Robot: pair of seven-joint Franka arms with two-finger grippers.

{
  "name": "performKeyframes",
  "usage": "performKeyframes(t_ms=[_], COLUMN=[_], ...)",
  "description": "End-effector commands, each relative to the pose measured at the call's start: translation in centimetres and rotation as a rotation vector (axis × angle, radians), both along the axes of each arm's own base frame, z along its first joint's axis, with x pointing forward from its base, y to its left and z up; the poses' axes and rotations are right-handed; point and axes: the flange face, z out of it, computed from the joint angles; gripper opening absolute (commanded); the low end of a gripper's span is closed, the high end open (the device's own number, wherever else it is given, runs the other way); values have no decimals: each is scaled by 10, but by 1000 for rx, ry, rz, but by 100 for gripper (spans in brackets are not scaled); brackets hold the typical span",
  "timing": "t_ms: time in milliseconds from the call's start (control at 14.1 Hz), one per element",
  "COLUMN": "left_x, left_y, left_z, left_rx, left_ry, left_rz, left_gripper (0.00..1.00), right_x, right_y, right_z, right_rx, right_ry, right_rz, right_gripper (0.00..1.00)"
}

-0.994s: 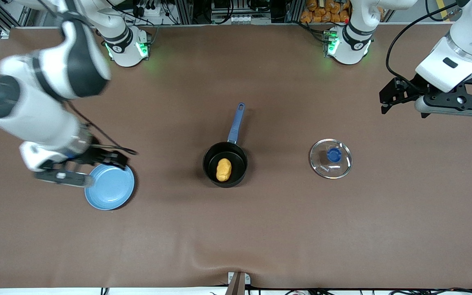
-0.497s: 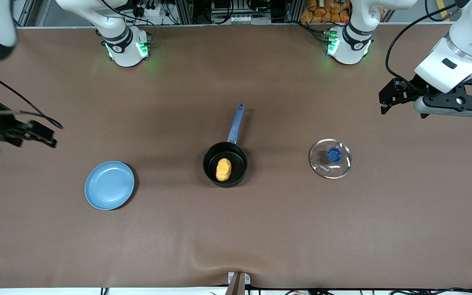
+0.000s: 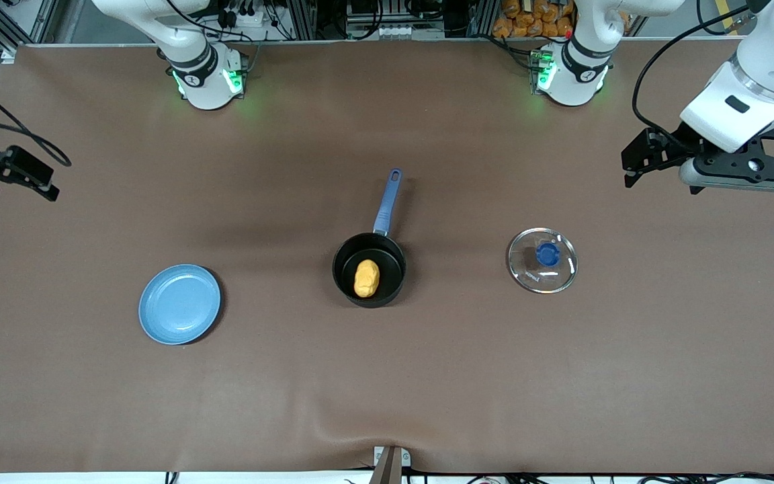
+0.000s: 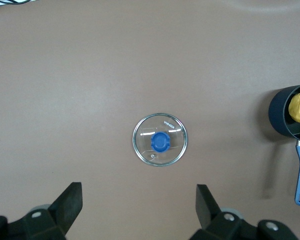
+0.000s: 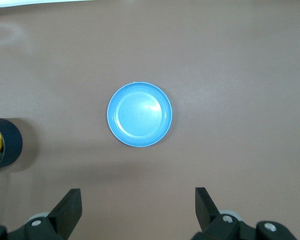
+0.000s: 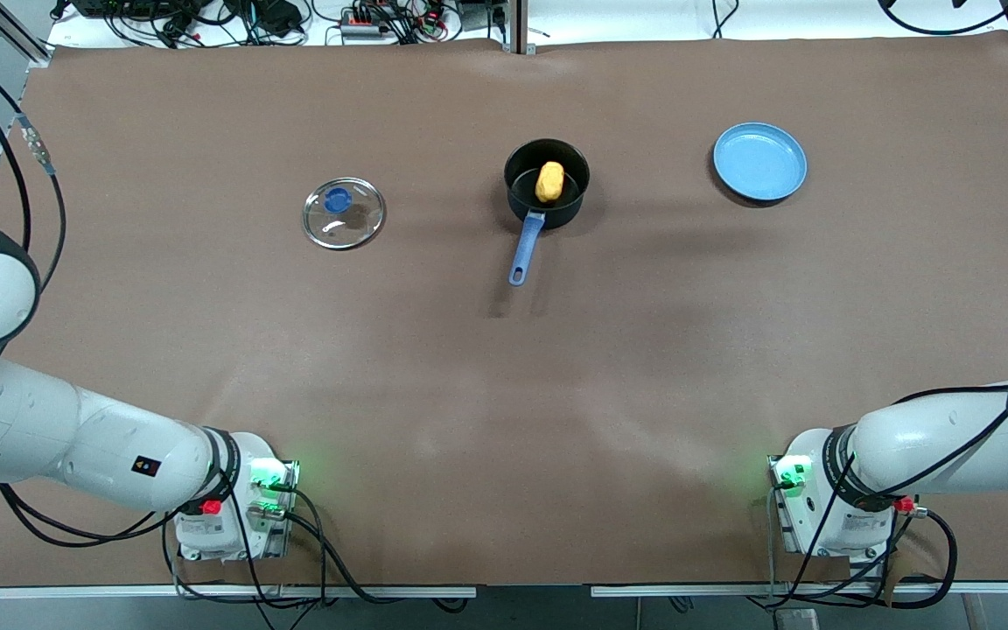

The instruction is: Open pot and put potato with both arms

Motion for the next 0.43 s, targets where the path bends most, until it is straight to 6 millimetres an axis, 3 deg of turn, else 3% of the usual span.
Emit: performKeyframes(t_ms=[0,355], left_x=[2,2], left_y=[1,1], left_z=[5,5], left_rx=[6,19], left_ry=[1,-2], left_rz=[-1,-3], left_gripper=[100,100], right_x=[-12,-15], right_y=[-1,-5], right_z=[2,2], right_rx=[-16,-21], right_ry=[-10,-10], right_rz=[11,6], right_gripper=[100,100])
